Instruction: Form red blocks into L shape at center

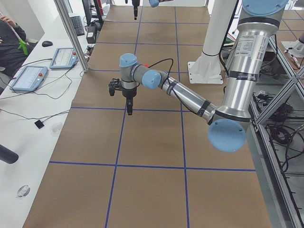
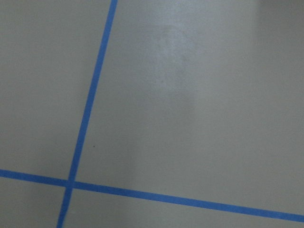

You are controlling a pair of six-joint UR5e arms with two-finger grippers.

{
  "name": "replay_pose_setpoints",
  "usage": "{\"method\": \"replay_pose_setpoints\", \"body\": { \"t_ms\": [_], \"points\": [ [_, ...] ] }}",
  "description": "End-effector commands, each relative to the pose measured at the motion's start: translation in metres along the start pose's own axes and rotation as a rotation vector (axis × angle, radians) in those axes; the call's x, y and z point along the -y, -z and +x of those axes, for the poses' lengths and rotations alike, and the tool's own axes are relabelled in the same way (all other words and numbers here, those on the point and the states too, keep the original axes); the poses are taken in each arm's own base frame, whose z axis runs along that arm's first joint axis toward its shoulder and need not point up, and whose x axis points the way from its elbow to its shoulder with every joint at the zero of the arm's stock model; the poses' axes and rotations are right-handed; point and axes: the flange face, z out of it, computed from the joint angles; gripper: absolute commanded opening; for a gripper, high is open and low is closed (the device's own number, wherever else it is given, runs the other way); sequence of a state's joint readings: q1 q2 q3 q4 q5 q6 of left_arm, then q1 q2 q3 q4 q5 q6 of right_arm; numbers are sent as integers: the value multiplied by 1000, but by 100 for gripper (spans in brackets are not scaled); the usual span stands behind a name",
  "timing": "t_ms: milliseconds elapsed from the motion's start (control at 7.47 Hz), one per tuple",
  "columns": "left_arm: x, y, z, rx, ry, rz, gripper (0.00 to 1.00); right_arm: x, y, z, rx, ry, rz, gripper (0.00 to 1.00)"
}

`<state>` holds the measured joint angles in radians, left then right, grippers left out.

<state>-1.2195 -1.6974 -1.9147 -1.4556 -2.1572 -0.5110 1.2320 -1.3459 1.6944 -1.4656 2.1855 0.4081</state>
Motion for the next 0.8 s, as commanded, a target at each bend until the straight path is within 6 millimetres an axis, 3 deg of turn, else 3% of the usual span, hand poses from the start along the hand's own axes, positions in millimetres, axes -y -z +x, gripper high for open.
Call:
{"method": "replay_pose_setpoints", "body": {
  "t_ms": [0,134,268,401,535,669],
  "points": [
    [-10,5,-140,26,-182,-15,100,-37,19,107,19,-1,-14,99],
    [-11,-1,-179,32,-196,-23,100,-52,25,145,53,-17,-18,99],
    [-16,-23,-220,-39,-258,-27,100,-63,30,178,99,-82,-21,99],
    [-20,-45,-245,-112,-266,-18,100,-77,28,197,104,-117,-25,99],
    [-13,-36,-236,-111,-316,36,100,-84,32,204,101,-129,-18,99],
    [-23,-50,-248,-110,-309,24,100,-93,40,209,98,-139,-2,99]
  ]
}}
